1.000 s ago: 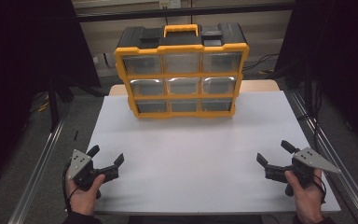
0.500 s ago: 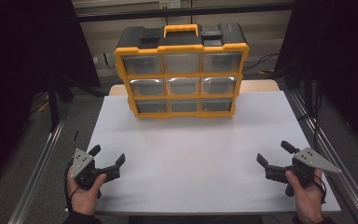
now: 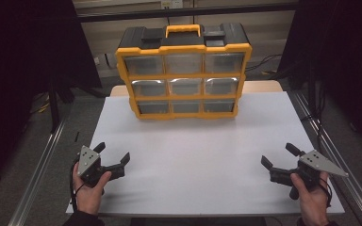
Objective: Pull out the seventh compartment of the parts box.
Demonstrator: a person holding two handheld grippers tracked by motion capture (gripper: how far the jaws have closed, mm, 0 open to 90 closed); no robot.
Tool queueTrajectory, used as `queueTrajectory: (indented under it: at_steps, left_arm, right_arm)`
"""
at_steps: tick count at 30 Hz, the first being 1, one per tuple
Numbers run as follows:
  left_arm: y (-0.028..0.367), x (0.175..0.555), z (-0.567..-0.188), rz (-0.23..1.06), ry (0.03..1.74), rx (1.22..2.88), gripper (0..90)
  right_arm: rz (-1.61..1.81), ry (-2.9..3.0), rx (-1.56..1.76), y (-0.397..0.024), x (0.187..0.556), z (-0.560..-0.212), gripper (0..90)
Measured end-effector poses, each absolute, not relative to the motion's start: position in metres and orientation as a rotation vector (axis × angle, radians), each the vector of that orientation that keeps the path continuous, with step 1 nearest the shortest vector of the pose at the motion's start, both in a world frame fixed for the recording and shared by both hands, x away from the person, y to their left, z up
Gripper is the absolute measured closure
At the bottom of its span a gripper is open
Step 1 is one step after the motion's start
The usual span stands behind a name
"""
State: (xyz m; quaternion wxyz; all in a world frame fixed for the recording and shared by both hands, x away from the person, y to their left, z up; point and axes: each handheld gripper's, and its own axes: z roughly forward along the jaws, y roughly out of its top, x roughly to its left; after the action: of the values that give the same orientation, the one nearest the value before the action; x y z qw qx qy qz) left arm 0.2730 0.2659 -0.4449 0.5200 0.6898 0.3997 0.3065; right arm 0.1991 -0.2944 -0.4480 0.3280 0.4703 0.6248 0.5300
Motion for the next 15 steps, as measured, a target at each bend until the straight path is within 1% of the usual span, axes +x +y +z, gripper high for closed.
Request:
queueTrajectory:
  at_steps: [5, 9, 10, 12, 15]
  left_arm:
    - [0.263, 0.279, -0.446, 0.756, 0.970, 1.670, 2.4]
    - [0.259, 0.283, -0.448, 0.748, 0.965, 1.669, 2.4]
    - [0.260, 0.285, -0.448, 0.746, 0.949, 1.700, 2.4]
    - [0.258, 0.286, -0.449, 0.757, 0.952, 1.688, 2.8]
    - [0.256, 0.288, -0.450, 0.759, 0.945, 1.713, 2.9]
  right_arm:
    - [1.390, 1.638, 1.232, -0.294, 0.200, -0.448, 0.1]
    - [1.392, 1.639, 1.231, -0.294, 0.201, -0.448, 0.2]
    - [1.394, 1.641, 1.229, -0.294, 0.201, -0.449, 0.2]
    - [1.396, 1.640, 1.228, -0.294, 0.201, -0.449, 0.2]
    - [1.395, 1.639, 1.226, -0.294, 0.201, -0.449, 0.3]
